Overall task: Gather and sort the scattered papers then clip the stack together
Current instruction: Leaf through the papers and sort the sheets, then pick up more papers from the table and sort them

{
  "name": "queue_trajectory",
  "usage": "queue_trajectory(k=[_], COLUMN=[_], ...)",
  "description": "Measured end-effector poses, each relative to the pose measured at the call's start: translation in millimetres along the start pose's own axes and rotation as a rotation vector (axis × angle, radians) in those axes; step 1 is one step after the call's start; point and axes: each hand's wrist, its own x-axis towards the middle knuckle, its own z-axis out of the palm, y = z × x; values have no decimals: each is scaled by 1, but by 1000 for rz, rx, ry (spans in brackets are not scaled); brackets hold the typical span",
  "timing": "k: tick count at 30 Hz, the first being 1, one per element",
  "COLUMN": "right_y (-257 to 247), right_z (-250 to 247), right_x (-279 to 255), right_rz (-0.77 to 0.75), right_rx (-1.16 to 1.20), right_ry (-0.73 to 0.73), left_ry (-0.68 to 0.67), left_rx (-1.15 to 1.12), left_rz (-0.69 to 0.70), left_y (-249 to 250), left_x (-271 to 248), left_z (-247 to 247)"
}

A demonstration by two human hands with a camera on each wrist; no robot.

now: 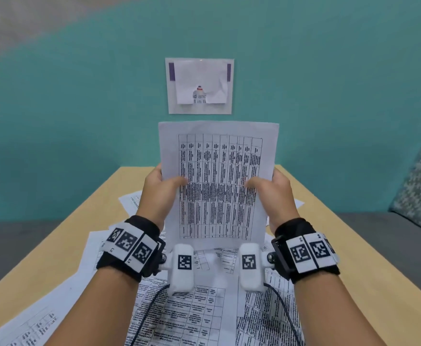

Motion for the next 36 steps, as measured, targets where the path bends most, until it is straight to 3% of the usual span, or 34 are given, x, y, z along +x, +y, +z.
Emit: queue_trajectory(k=[4, 12, 17, 21, 23, 26, 30, 32, 36], right_y=[14, -24, -38, -47, -42, -15, 17, 22, 17], right_z=[0, -9, -14, -8, 1, 8, -4, -13, -14], right_x=[-2, -2, -9, -20, -28, -32, -28, -32, -44], right_rz=[106, 1, 23, -14, 36, 229, 406, 460, 594], right_rx=[-23, 13, -12, -55, -102, -344, -1142, -1361, -1409], right_ry=[-81, -129, -105, -89, -115, -220, -305, -290, -366], left_ry=[-69, -34, 39, 137, 164, 188, 183, 150, 179], left_rx=[111, 148, 52, -159, -272, -361, -389, -378, -369], left_rz=[-73, 54, -170, -324, -391, -473, -531, -548, -545], left_y=[-10, 44, 13, -23, -33, -57, -179, -159, -131], left_x=[-6, -18, -46, -62, -66, -58, 16, 5, -18], left_z=[-3, -33, -82, -113, -116, -126, -164, -157, -145])
